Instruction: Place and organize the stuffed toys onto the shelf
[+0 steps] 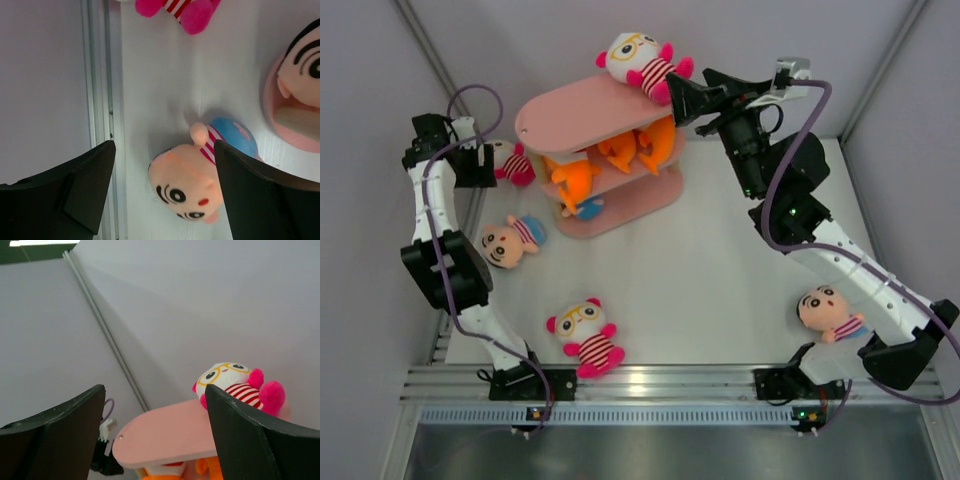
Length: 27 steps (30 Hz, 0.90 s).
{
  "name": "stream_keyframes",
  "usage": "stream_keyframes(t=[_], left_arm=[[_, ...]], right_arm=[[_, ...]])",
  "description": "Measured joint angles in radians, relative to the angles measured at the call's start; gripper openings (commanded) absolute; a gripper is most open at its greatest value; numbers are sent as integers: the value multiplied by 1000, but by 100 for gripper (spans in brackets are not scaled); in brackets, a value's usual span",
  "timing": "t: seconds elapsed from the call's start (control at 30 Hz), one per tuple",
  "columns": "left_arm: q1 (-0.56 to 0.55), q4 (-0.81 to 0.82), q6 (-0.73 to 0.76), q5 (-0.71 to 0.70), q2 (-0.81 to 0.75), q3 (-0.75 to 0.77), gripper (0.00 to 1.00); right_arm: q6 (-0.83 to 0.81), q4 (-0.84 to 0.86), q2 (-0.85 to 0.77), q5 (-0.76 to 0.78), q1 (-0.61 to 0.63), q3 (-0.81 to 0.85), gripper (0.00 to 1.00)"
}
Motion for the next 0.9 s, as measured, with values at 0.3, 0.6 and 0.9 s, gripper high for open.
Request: stream_keyframes(t=[0.3,0.6,0.9], left_arm=[[-6,-4,60,96,381,256,89],[-79,-3,132,129,544,386,89],[-144,40,136,48,652,456,62]], right_arm=[[-172,45,-45,-166,0,-169,82],[-284,21,-50,-184,0,-214,83],[-348,5,-35,-175,0,-222,86]])
